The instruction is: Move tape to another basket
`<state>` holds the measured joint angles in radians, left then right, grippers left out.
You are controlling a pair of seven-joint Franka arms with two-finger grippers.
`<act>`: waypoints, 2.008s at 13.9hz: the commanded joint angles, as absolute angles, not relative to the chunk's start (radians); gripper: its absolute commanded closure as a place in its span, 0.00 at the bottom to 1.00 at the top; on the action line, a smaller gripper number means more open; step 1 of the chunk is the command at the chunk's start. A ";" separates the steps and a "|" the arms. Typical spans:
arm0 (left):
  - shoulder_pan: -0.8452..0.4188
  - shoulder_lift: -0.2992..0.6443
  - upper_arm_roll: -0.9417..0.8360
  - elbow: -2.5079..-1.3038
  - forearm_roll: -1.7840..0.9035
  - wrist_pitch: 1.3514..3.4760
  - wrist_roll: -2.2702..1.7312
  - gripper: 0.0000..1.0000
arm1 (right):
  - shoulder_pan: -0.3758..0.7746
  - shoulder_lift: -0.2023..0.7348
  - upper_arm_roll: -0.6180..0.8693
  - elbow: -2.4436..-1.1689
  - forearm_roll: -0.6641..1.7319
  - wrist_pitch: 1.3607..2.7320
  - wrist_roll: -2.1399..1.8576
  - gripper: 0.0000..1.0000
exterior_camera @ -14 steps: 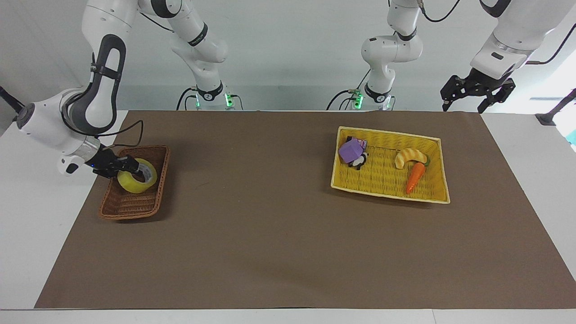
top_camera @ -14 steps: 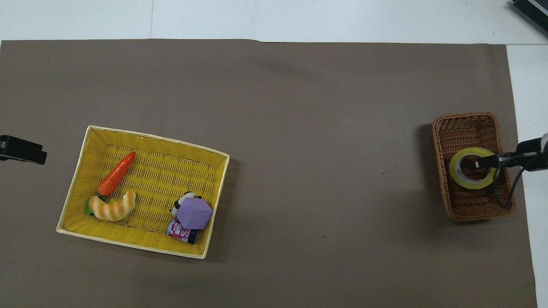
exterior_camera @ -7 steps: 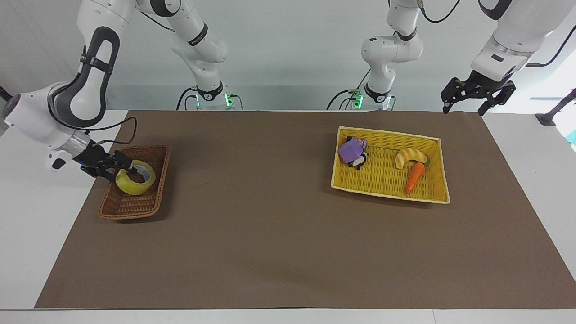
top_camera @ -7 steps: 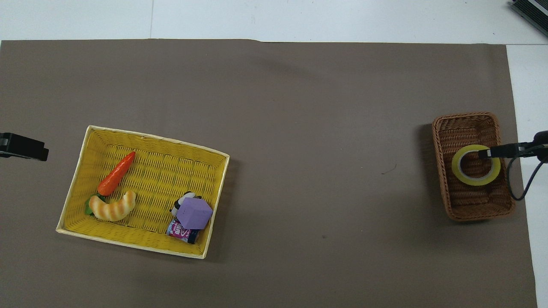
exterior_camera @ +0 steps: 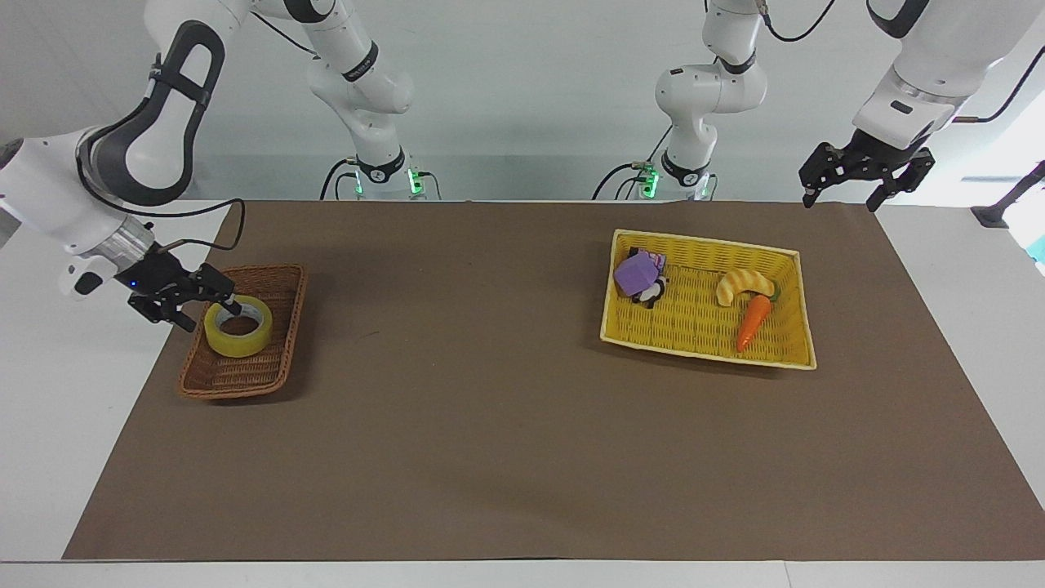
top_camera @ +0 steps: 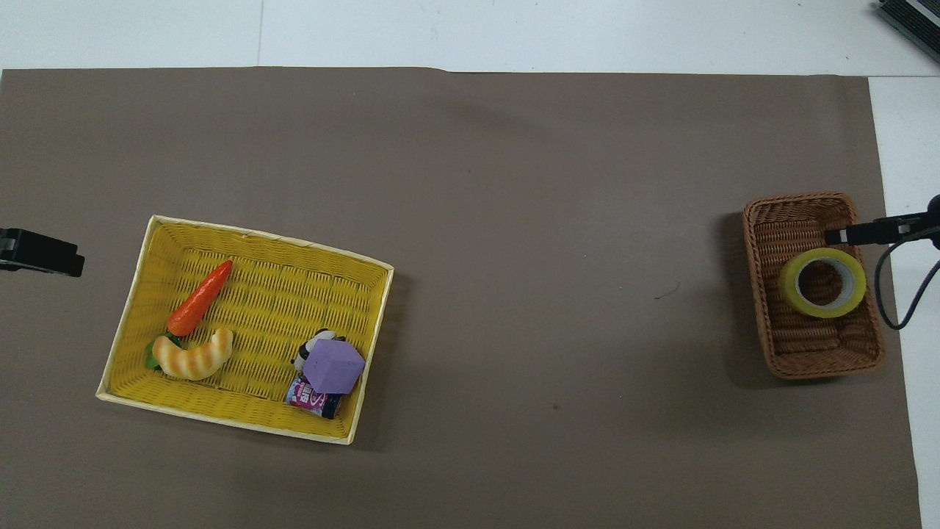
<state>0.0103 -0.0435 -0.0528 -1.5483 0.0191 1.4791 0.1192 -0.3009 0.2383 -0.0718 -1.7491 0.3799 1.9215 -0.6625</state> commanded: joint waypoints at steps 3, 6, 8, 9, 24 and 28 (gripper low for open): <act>0.017 -0.072 -0.055 -1.585 0.018 1.494 0.127 0.00 | -0.241 0.196 -0.072 -1.752 0.374 1.916 -0.597 0.00; 0.017 -0.072 -0.055 -1.585 0.018 1.494 0.127 0.00 | -0.180 0.152 -0.071 -1.756 0.286 1.907 -0.572 0.00; 0.024 -0.072 -0.054 -1.583 0.014 1.482 0.127 0.00 | -0.126 0.108 -0.069 -1.763 0.206 1.898 -0.462 0.00; 0.034 -0.072 -0.055 -1.582 0.005 1.479 0.124 0.00 | -0.103 0.088 -0.069 -1.763 0.192 1.876 -0.415 0.00; 0.026 -0.074 -0.058 -1.568 0.003 1.451 0.120 0.00 | 0.107 -0.061 -0.063 -1.620 -0.003 1.639 0.063 0.00; 0.023 -0.075 -0.058 -1.569 0.002 1.453 0.120 0.00 | 0.095 -0.070 -0.072 -1.598 0.005 1.596 0.109 0.00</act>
